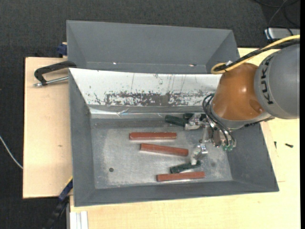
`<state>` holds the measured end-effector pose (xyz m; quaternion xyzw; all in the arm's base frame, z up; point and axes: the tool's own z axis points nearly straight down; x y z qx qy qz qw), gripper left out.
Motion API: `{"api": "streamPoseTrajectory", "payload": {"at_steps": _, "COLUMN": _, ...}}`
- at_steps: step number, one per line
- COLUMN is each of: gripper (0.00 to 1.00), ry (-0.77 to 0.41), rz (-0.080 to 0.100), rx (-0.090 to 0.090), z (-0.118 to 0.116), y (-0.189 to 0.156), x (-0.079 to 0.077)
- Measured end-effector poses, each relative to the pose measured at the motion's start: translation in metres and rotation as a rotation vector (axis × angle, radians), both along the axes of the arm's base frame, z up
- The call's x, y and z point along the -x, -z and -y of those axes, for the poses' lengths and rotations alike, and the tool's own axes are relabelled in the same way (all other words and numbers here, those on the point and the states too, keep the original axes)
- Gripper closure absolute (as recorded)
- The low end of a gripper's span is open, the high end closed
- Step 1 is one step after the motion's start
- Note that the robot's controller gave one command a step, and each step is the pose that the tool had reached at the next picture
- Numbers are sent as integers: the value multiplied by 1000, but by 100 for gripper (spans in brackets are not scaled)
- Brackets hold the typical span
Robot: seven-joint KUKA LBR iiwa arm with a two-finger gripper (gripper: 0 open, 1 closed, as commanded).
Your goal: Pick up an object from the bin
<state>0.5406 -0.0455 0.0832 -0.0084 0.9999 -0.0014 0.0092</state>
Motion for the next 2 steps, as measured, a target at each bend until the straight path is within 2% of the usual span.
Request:
{"api": "streamPoseTrajectory", "payload": {"at_steps": 1, "gripper": 100, "ry": 96, "rz": -13, "rx": -4, "z": -50, "y": 5, "x": -13}}
{"api": "streamPoseTrajectory", "payload": {"at_steps": 2, "gripper": 100, "ry": 96, "rz": -13, "rx": -4, "z": -50, "y": 5, "x": -13}}
